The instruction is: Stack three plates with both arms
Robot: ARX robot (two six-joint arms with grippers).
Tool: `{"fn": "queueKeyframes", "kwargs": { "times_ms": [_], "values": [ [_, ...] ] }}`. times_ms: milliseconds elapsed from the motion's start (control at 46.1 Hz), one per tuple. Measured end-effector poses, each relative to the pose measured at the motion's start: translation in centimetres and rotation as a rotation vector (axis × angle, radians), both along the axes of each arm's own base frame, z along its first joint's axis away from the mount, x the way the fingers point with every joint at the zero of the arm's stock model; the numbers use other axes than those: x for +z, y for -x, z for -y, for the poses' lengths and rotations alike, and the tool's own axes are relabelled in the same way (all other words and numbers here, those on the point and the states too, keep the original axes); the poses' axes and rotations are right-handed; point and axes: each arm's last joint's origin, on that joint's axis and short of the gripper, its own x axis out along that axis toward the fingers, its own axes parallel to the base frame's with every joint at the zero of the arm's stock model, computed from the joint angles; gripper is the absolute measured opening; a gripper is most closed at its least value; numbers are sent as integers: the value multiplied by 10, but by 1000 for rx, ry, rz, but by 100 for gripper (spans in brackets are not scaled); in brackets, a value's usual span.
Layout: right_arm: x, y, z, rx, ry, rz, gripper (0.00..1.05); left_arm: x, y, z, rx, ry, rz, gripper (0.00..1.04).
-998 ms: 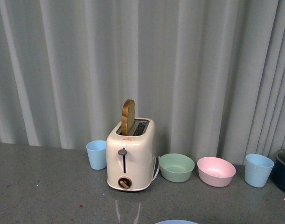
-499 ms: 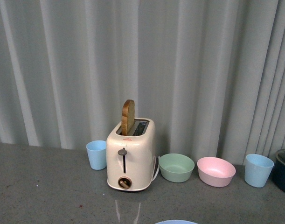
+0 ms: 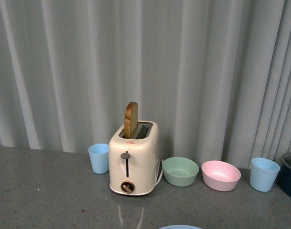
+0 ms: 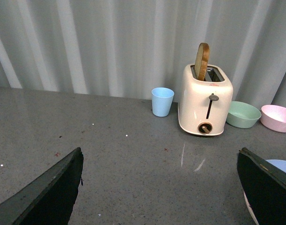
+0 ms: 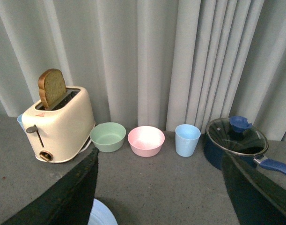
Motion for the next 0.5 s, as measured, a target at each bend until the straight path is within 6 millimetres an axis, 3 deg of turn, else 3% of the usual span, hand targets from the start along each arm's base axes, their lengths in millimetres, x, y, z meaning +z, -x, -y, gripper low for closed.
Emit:
{"fn": "queueKeyframes", "kwargs": {
  "times_ms": [130, 456, 499],
  "values": [
    [-11, 12, 0, 14, 1, 24, 57, 0, 0, 0, 0, 0, 0, 98],
    [-42, 20, 13, 45, 4, 9, 5, 0, 0, 0, 0, 0, 0, 98],
    [-44, 21, 15, 33, 8, 11, 3, 0, 0, 0, 0, 0, 0, 98]
  ]
}}
